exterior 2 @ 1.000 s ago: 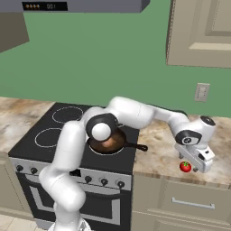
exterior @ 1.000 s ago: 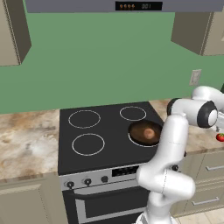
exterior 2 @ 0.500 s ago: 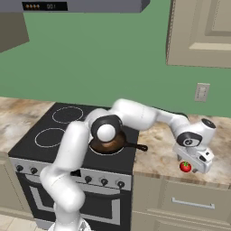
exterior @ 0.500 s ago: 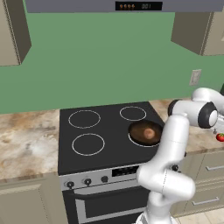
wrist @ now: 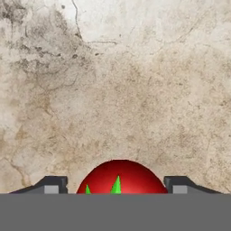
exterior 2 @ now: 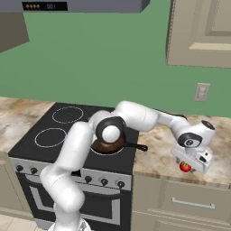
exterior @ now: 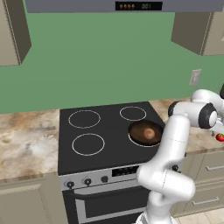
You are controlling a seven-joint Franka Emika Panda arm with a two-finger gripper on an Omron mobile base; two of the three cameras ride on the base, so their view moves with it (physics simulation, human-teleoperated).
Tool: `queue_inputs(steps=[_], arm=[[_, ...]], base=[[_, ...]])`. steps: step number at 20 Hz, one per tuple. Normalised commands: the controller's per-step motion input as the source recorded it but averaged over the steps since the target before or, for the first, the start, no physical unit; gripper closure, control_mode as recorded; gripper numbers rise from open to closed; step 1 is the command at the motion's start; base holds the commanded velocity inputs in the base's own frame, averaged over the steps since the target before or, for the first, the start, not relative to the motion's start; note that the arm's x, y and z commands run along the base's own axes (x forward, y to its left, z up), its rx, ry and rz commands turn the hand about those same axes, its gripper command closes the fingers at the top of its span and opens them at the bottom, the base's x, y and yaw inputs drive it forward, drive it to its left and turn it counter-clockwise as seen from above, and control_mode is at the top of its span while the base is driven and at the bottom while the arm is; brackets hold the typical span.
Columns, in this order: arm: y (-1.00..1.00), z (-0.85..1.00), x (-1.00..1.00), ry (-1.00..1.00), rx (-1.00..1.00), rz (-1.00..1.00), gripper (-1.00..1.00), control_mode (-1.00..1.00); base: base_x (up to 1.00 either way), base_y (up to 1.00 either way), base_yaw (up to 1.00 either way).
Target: Place the pan on the front right burner on the stove. Then place the tomato and the onion in the pan and turn on the front right burner.
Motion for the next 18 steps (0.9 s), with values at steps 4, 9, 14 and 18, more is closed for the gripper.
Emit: queue_inputs(steps=[4,9,14,18], arm=[[0.0,0.0,0.0,0.0,0.01,0.09,1.0,-1.0],[0.08,0.33,0.0,0.0,0.0,0.07,1.0,-1.0],[0.39,0.75,-0.01,0.0,0.0,0.07,1.0,-1.0],[0.7,0.77,-0.01,0.0,0.0,0.06,1.0,-1.0]], base=[[0.0,0.0,0.0],[0.0,0.0,0.0],[0.0,0.0,0.0],[0.0,0.0,0.0]])
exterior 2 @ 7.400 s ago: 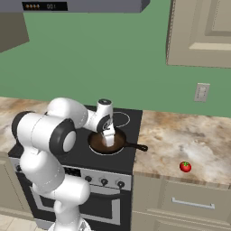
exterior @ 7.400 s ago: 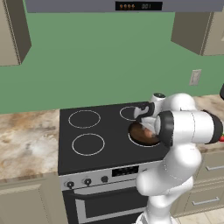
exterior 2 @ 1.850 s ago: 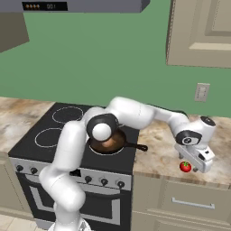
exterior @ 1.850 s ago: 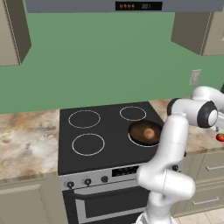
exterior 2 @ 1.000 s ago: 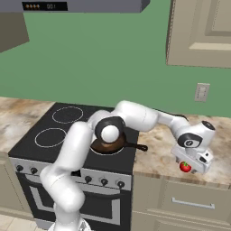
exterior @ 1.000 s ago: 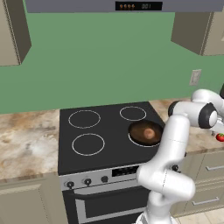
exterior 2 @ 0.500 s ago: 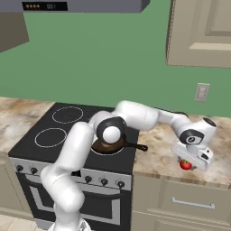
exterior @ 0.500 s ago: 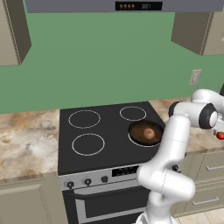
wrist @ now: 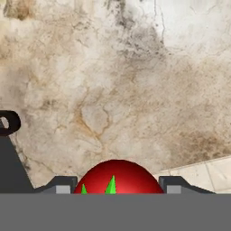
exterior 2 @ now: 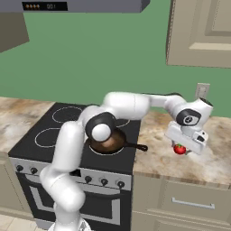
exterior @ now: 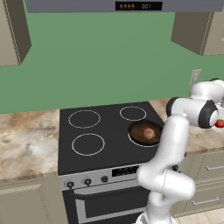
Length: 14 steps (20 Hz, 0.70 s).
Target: Place the pan on the front right burner on the stove. Then place the tomato and the onion in the pan and turn on the front right burner.
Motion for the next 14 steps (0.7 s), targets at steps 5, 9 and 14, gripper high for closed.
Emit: queue_inputs(steps=[5,9,14], arm=[[0.87,0.68,-0.11,0.0,-0.01,0.06,1.0,-1.0],[1.0,0.48,-0.19,0.0,-0.01,0.06,1.0,-1.0],[1.0,0.36,-0.16,0.0,0.0,0.07,1.0,-1.0]], base=[[0.0,0.0,0.0],[0.0,0.0,0.0],[0.0,0.0,0.0]])
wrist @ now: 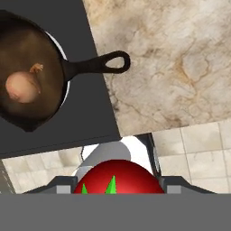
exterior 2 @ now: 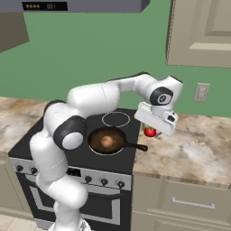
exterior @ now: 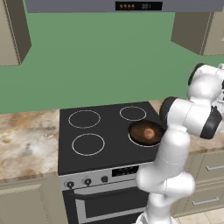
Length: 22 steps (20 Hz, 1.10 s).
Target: Place the pan on the front right burner on the stove. Then place the tomato and the onion in the pan and turn on the front right burner.
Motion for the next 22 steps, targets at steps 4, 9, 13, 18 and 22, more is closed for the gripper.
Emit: queue_inputs(steps=[4,9,13,18,22], arm=[[1.0,0.3,-0.13,0.0,-0.01,0.06,1.0,-1.0],[0.77,0.18,-0.01,0.0,-0.01,0.05,1.0,-1.0],[0.61,0.03,0.15,0.0,0.0,0.06,1.0,-1.0],[0.41,0.0,0.49,0.0,0.0,0.06,1.0,-1.0],[0.19,0.0,0.59,0.0,0.0,0.03,1.0,-1.0]], base=[[0.0,0.0,0.0],[0.0,0.0,0.0],[0.0,0.0,0.0],[0.0,0.0,0.0],[0.0,0.0,0.0]])
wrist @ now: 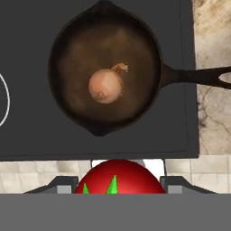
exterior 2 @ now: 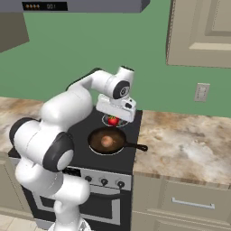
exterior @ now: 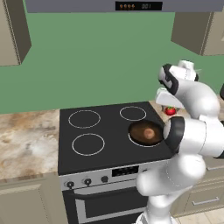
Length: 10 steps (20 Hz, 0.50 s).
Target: Place the pan on the front right burner on the stove. Then place the tomato and the onion in the pan and turn on the front right burner.
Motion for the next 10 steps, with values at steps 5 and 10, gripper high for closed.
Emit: queue_inputs(steps=[5,10], arm=[[0.19,-0.09,0.41,0.0,-0.02,0.02,1.0,-1.0],[0.32,-0.37,0.26,0.0,-0.11,0.0,1.0,-1.0]], base=[[0.0,0.0,0.0],[0.0,0.0,0.0]])
